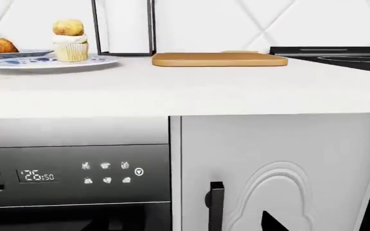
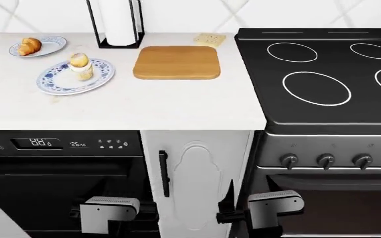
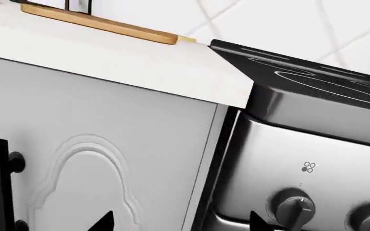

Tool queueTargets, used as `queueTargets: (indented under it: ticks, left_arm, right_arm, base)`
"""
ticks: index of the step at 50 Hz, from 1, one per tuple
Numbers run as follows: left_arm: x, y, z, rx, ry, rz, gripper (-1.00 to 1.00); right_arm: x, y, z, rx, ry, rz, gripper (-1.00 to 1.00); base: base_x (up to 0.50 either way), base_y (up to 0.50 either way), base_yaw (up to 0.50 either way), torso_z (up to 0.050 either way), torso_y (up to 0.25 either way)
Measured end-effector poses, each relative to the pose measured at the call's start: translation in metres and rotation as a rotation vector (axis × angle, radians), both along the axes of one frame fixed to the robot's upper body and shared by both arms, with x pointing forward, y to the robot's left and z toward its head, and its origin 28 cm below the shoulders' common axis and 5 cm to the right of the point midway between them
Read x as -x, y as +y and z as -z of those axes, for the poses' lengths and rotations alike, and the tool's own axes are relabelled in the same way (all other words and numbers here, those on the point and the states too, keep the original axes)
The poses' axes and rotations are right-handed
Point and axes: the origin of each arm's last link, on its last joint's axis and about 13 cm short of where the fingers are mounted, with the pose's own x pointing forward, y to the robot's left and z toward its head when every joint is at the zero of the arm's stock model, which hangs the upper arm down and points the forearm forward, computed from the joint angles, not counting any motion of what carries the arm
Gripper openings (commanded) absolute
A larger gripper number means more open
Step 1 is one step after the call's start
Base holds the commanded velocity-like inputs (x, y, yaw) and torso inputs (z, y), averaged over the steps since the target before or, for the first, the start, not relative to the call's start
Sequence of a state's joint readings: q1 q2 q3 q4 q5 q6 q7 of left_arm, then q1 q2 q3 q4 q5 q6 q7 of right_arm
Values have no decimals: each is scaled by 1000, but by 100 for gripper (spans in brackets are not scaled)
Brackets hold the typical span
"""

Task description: From the different types of pastries on the counter, select a croissant and place it on the cutting board. Then retrieve a jar of jam from the cabinet and place it alongside the croissant on the cutting board.

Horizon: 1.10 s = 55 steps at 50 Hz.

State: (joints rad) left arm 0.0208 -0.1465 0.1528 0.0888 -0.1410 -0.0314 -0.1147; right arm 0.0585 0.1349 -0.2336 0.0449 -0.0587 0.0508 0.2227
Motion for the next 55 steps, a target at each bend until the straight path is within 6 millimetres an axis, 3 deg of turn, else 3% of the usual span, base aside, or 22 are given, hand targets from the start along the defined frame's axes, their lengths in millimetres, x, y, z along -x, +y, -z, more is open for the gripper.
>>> queueTargets:
  ticks: [6,55]
  left_arm:
    - [0,0,0,1,-2,1,100]
    - [1,-2,1,-20,33,14,100]
  right_arm:
    - [0,0,0,3,-1,-1,100]
    - [0,1,0,19,-1,-1,100]
  base:
    - [0,500,0,50,0]
    - [0,500,0,0,0]
